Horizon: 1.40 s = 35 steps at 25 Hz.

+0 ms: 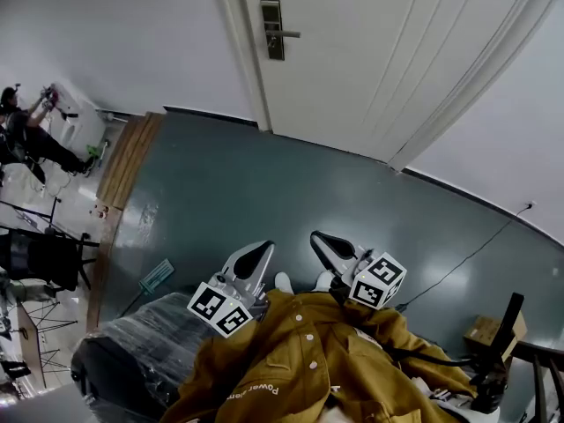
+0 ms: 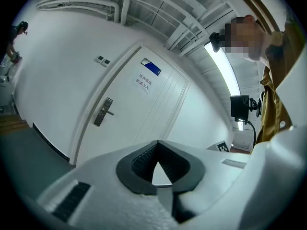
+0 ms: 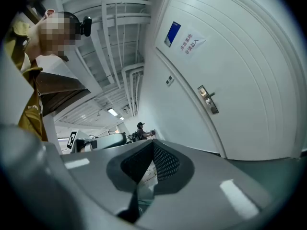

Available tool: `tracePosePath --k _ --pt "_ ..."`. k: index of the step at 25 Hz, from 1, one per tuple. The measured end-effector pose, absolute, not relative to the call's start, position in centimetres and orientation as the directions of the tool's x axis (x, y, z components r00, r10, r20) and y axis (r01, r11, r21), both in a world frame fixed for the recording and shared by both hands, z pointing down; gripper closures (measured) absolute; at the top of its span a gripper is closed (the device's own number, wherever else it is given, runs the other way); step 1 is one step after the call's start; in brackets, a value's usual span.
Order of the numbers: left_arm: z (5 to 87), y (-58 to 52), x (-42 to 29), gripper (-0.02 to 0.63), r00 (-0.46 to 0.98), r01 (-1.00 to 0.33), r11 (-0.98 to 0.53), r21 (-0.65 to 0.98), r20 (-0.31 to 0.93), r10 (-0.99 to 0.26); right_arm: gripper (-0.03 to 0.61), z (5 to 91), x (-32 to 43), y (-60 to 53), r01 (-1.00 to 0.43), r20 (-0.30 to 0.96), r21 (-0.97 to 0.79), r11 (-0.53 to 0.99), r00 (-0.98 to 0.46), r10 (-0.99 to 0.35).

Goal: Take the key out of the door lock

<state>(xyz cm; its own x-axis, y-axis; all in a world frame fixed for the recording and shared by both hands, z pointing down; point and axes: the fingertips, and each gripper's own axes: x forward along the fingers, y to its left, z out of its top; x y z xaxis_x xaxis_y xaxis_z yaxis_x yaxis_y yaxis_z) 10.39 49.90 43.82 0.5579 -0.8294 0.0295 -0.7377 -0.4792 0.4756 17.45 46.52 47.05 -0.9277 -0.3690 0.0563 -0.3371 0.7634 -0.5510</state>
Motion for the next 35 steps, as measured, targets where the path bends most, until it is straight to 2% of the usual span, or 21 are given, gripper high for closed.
tracePosePath --k 7,14,20,26,35 --pt "43.7 50.7 6.9 0.614 0.51 -0.76 -0.435 0.482 0.029 -0.86 0.571 46.0 14.1 45.7 -0.266 -0.003 -0.608 0.748 -0.942 -0.337" --pt "44.5 50.0 1.0 0.614 0.493 -0.773 -0.425 0.471 0.025 -0.869 0.571 46.9 9.3 44.0 -0.275 -0.006 -0.629 0.727 -0.933 -0.359" --pt "44.7 46.2 -0.7 0.614 0.499 -0.758 -0.428 0.492 0.015 -0.866 0.572 47.0 7.6 39.6 -0.293 0.017 -0.636 0.714 -0.93 -0.367" --pt "45.9 38.7 -2.1 0.614 0.513 -0.752 -0.432 0.498 0.029 -0.858 0.572 48.1 6.3 32.0 -0.293 0.004 -0.65 0.701 -0.924 -0.383" --pt "45.0 21.0 -1.9 0.614 0.545 -0.74 -0.441 0.508 0.069 -0.836 0.572 47.4 6.5 17.4 -0.26 0.003 -0.656 0.708 -0.939 -0.343"
